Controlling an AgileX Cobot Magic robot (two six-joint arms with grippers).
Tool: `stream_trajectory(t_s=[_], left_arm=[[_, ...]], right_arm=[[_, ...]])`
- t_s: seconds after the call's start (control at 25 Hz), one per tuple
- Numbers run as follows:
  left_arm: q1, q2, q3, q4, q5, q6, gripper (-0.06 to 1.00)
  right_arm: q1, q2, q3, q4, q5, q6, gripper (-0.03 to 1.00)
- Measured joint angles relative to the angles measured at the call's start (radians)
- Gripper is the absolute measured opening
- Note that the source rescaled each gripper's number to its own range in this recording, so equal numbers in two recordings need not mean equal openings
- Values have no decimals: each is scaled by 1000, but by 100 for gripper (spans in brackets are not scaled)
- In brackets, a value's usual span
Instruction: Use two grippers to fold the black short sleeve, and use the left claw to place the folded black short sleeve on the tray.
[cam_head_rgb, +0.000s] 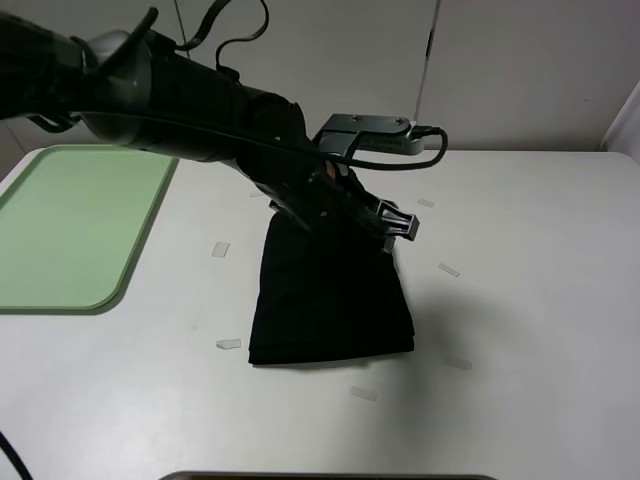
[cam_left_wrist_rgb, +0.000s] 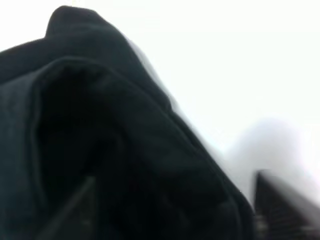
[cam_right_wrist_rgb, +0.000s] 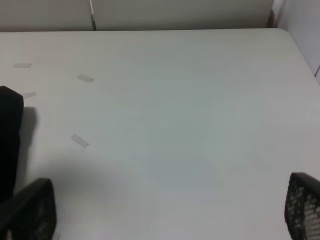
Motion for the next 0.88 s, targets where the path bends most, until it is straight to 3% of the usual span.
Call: stream_trajectory(t_s=[0.08, 0.2, 0.56, 0.88], left_arm=[[-2, 2, 0, -1, -11, 0, 86], [-4, 3, 0, -4, -19, 0, 96], [0, -65, 0, 0, 85, 0, 100], [20, -161, 0, 15, 117, -1, 100]], right_arm=[[0, 0, 0, 0, 0, 0, 100], [0, 0, 0, 0, 0, 0, 100], [0, 0, 0, 0, 0, 0, 100], [0, 0, 0, 0, 0, 0, 100]])
